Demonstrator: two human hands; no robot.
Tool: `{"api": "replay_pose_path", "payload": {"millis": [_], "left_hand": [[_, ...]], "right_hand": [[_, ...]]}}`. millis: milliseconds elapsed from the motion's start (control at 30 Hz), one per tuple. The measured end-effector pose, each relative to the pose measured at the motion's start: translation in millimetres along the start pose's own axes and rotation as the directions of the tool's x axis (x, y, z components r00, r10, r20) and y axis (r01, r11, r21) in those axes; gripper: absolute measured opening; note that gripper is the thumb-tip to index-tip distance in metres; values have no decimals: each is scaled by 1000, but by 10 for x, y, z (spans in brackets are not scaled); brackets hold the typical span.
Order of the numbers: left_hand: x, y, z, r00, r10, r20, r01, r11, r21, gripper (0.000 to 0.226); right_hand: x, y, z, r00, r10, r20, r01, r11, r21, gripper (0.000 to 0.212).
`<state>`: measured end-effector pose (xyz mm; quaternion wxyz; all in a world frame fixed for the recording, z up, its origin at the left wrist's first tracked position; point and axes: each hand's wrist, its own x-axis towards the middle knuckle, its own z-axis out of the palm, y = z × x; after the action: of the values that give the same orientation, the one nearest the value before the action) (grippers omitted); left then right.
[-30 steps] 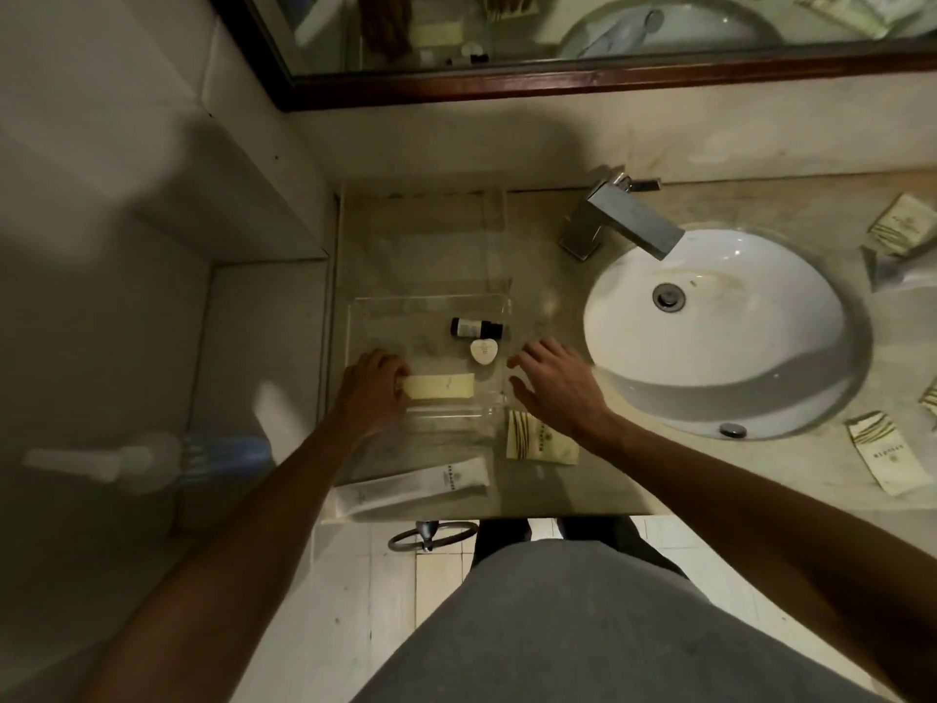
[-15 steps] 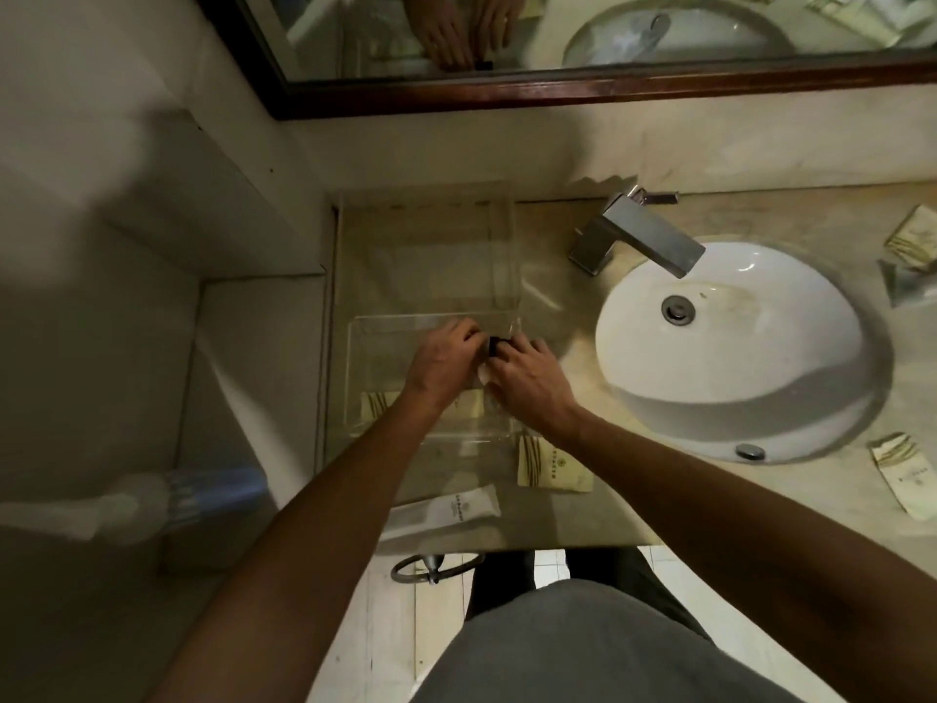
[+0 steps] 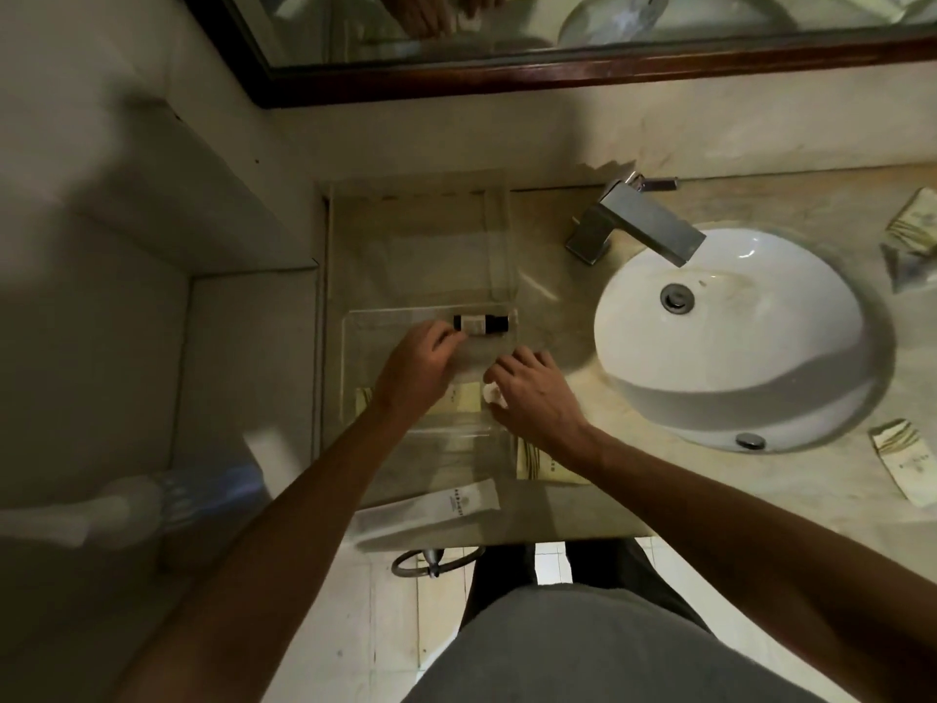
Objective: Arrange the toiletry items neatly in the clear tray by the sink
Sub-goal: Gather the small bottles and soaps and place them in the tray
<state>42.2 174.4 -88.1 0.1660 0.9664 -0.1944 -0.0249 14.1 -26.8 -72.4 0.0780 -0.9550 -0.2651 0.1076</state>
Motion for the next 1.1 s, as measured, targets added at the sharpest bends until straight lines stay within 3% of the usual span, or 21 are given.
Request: {"api": "replay_pose_path", "payload": {"millis": [133, 233, 333, 433, 600, 800, 1100], "left_hand": [[-511, -257, 0, 983, 25, 180, -18, 999, -40, 32], [-612, -324, -32, 975, 17, 222, -1, 997, -71, 34], [-536, -183, -77, 971, -49, 235, 38, 998, 53, 48], [-354, 185, -78, 986, -73, 150, 55, 991, 122, 62], [255, 1313, 110, 986, 168, 12, -169, 985, 25, 71], [1022, 3073, 654, 917, 394, 65, -386, 916, -107, 71], [1938, 5113, 1504, 865, 443, 237, -433, 896, -93, 71]], "right_hand": [[82, -200, 33, 994, -56, 93, 58, 998, -22, 48], [167, -266, 61, 989, -69, 130, 77, 995, -56, 46], [141, -201, 2, 995, -74, 67, 77, 996, -48, 45], [20, -8, -180, 997, -40, -70, 38, 999, -32, 47], [-648, 849, -555, 972, 189, -138, -190, 982, 2, 43], [-2230, 2418, -692, 861, 485, -152, -485, 874, 42, 41], [-3884, 4282, -636, 666, 735, -125, -716, 678, 169, 39]]}}
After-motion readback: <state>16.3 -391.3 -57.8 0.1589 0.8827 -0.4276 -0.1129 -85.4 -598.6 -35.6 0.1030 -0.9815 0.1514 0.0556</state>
